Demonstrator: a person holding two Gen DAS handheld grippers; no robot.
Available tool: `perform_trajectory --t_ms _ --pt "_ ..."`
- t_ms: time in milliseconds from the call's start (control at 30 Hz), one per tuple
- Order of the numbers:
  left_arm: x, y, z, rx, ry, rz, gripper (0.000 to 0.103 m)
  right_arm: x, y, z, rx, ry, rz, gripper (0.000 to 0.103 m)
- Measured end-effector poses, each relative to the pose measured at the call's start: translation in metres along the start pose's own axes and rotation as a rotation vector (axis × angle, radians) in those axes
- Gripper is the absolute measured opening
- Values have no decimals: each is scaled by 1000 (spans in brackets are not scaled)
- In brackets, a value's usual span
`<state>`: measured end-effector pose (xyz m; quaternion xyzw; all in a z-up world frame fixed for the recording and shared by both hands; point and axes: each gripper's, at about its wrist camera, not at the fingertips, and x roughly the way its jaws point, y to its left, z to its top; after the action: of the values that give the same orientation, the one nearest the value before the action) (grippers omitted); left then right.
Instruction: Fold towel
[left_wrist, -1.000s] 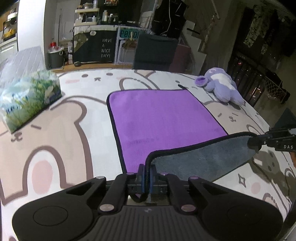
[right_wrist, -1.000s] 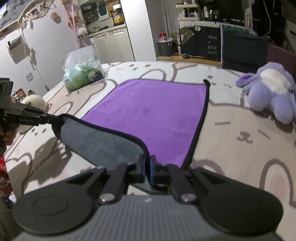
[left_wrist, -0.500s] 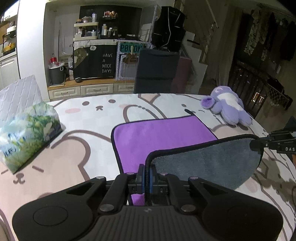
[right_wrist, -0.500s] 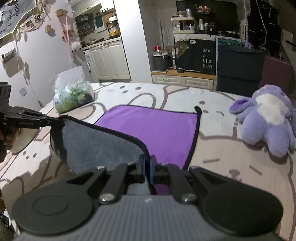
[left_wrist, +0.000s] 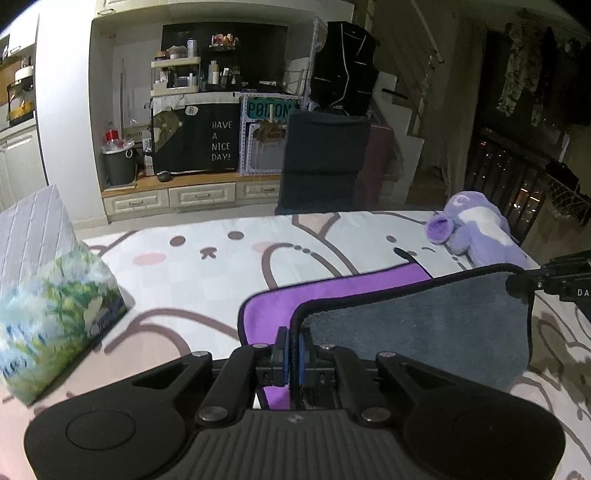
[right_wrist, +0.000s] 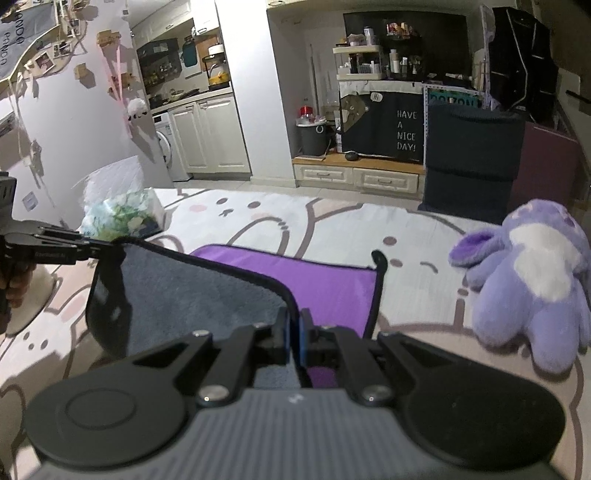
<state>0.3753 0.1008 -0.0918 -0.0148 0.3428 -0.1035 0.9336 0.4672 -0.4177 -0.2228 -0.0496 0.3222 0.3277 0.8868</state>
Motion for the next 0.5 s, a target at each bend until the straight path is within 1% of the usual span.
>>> perform_trajectory --t_ms 167,500 --pt "16 6 13 7 -14 21 5 18 -7 18 -15 -9 -16 6" --pt "54 12 35 38 7 69 5 52 -17 39 -30 -11 -57 6"
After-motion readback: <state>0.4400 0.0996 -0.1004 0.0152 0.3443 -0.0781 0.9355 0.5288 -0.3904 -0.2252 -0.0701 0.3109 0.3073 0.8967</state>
